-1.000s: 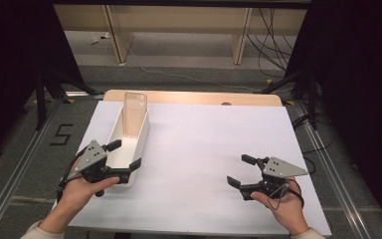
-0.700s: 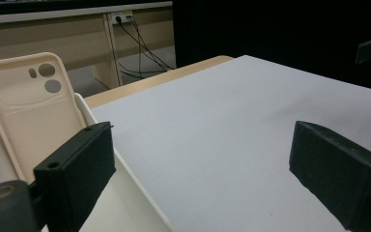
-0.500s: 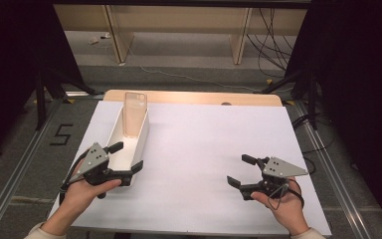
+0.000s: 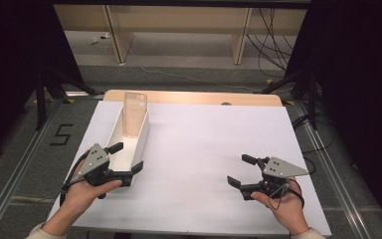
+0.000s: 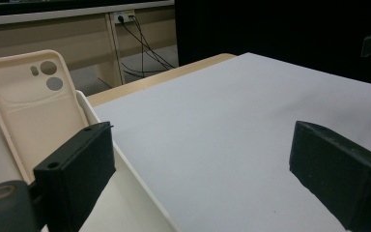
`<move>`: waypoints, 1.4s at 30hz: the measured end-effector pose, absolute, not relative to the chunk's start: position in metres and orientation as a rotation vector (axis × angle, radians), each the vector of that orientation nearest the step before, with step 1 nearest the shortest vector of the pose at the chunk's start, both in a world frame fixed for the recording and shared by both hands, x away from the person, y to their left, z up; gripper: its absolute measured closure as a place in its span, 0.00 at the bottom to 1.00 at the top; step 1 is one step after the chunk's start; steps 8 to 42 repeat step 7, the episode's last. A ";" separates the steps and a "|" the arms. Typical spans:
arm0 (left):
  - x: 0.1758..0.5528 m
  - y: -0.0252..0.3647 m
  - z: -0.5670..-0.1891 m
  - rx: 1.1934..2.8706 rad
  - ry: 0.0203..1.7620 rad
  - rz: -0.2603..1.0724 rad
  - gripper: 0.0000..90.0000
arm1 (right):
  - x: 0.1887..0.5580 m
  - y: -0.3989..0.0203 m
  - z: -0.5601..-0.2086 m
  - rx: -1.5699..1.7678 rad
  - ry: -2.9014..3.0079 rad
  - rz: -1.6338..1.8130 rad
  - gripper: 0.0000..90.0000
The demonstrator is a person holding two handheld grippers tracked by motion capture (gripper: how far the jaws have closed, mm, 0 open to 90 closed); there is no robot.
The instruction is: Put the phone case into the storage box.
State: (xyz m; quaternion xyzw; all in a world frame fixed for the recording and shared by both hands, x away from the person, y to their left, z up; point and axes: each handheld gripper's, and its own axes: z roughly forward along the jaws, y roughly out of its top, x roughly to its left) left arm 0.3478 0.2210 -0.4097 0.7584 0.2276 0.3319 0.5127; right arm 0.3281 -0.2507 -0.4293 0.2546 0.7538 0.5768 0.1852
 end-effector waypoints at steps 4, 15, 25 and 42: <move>0.348 0.220 -0.410 1.825 0.548 0.795 0.09 | 0.329 -0.250 -0.430 0.714 2.110 1.653 0.15; 0.348 0.221 -0.410 1.824 0.547 0.799 0.09 | 0.329 -0.251 -0.430 0.712 2.116 1.647 0.15; 0.348 0.221 -0.410 1.824 0.547 0.799 0.09 | 0.329 -0.251 -0.430 0.712 2.116 1.647 0.15; 0.348 0.221 -0.410 1.824 0.547 0.799 0.09 | 0.329 -0.251 -0.430 0.712 2.116 1.647 0.15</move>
